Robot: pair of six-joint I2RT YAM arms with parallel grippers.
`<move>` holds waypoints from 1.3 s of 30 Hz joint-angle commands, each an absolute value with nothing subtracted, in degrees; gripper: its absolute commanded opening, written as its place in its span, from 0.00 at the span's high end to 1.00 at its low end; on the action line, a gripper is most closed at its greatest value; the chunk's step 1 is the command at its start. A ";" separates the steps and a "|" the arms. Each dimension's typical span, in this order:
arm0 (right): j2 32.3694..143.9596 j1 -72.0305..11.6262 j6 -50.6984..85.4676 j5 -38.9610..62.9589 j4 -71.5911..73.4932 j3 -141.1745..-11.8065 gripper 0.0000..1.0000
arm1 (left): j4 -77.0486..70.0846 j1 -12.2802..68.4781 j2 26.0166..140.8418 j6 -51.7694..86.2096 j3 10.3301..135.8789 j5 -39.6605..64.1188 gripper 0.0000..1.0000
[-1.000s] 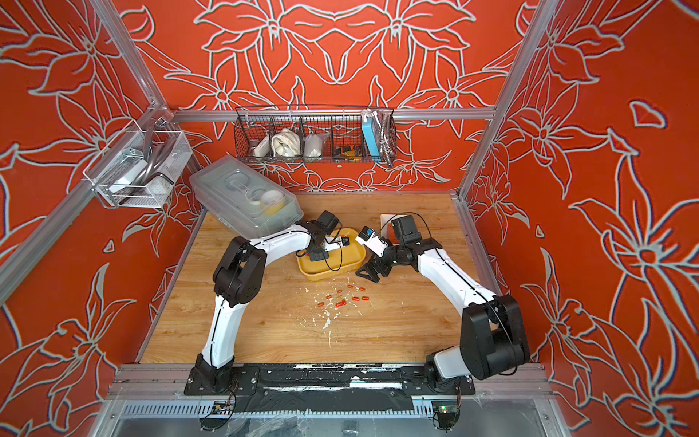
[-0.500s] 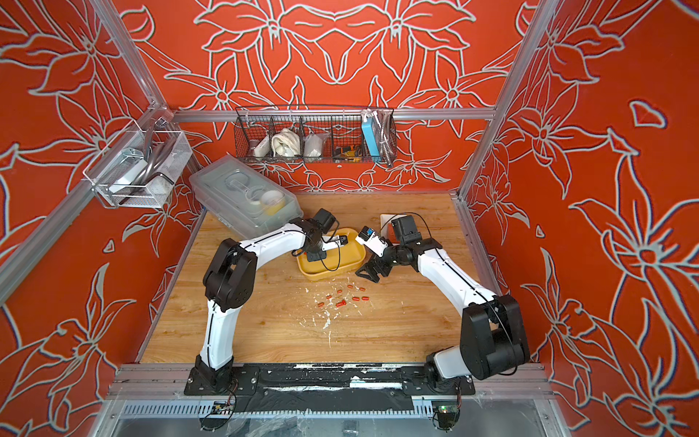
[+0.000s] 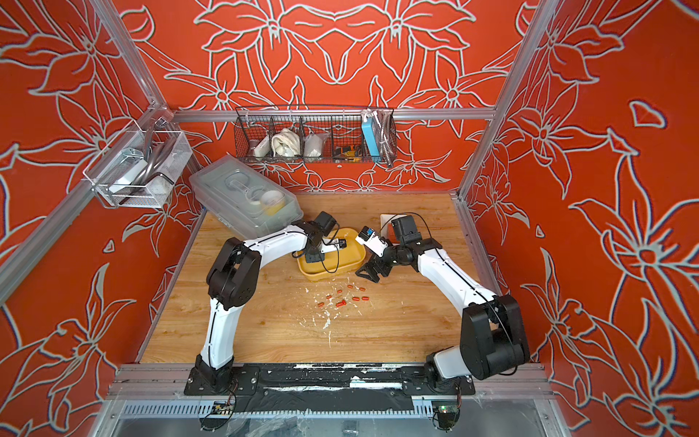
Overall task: Take the screw protection sleeves out of the storage box
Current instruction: Pick up the screw protection sleeve from the storage box.
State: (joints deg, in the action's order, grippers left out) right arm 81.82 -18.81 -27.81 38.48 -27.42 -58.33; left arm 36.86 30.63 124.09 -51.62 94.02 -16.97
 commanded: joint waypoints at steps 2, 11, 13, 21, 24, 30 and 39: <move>82.00 -19.07 -28.39 38.06 -28.04 -57.56 0.03 | 37.35 30.18 126.18 -52.45 95.36 -17.86 0.70; 81.74 -19.07 -28.39 37.97 -28.09 -57.61 0.02 | 37.78 29.88 128.09 -51.95 95.63 -18.11 0.74; 81.73 -19.07 -28.39 37.97 -28.12 -57.57 0.02 | 37.79 29.89 128.32 -51.78 95.86 -18.06 0.77; 81.58 -19.07 -28.48 37.71 -28.12 -57.57 0.02 | 38.67 29.88 128.51 -49.10 97.11 -15.65 0.93; 81.74 -19.03 -28.48 37.71 -28.13 -57.57 0.03 | 38.67 29.88 127.91 -48.61 97.25 -15.21 0.99; 81.82 -19.07 -28.52 37.75 -28.13 -57.59 0.03 | 38.54 29.88 125.51 -47.44 97.89 -14.17 1.00; 81.74 -19.07 -28.67 37.61 -28.13 -57.57 0.03 | 40.37 29.88 119.71 -42.18 96.58 -8.79 1.00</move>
State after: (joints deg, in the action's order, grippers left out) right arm 81.82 -18.81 -27.97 38.41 -27.44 -58.33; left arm 38.09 30.00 123.94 -44.88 97.03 -12.10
